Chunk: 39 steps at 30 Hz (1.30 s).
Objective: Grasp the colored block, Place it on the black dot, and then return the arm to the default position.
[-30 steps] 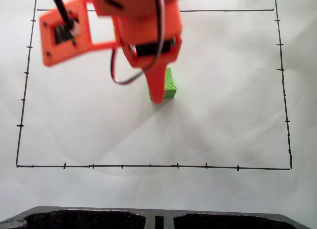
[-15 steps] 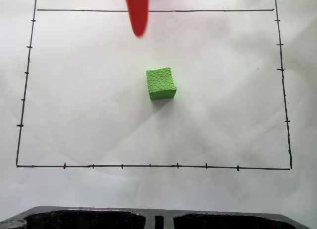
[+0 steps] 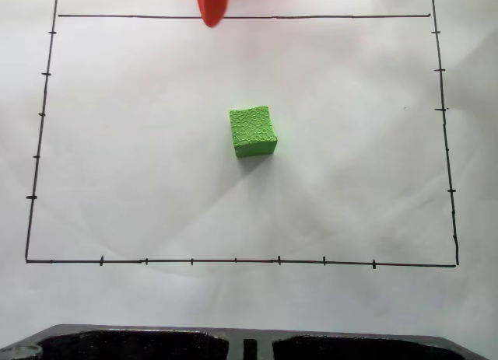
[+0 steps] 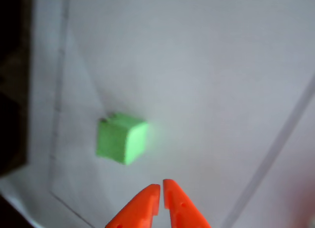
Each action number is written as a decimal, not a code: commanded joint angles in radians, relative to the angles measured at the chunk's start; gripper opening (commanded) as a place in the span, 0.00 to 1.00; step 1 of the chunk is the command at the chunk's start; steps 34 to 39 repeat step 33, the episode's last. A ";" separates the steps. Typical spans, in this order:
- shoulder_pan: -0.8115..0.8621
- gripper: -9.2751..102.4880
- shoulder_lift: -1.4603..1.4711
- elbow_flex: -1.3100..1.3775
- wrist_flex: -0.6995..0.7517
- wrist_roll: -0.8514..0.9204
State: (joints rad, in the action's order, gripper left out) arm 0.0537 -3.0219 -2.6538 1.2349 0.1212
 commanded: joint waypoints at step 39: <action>-0.003 0.08 -0.247 -0.383 -0.327 -0.133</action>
